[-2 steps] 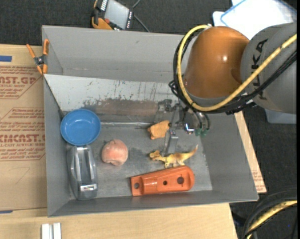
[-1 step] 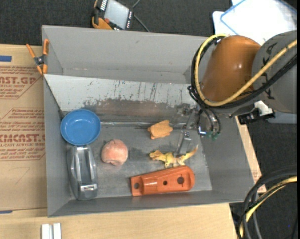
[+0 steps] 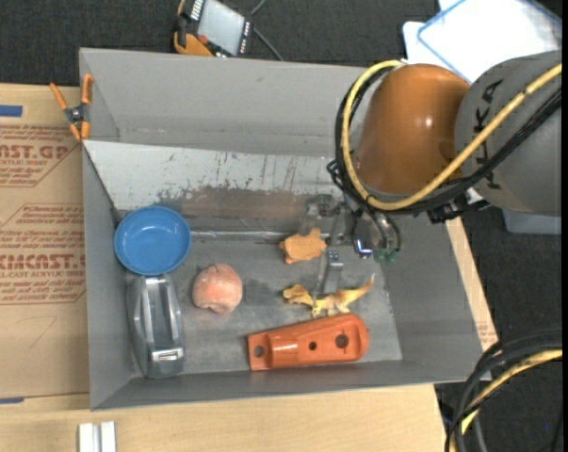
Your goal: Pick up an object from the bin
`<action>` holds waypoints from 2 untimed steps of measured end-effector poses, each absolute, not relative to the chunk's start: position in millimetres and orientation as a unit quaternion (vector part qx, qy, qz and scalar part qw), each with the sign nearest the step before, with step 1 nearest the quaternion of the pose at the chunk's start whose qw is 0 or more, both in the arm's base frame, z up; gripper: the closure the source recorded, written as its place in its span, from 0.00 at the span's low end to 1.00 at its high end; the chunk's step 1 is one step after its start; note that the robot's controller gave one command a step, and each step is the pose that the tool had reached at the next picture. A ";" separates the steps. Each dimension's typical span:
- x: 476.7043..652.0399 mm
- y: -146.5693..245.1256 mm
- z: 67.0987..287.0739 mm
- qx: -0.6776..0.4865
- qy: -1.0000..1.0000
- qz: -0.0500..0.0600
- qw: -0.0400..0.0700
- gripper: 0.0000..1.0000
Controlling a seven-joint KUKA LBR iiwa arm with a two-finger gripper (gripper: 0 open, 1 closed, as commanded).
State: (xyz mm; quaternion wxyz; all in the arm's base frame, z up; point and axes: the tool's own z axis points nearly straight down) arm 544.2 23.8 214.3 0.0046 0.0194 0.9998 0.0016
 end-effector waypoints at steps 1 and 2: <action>553.8 -1.4 129.3 0.093 0.996 0.001 0.004 0.00; 554.9 -7.8 81.1 0.097 0.995 0.001 0.005 0.00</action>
Offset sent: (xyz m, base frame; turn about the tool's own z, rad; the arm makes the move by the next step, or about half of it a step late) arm 0.0129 -0.0145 -0.0808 0.0526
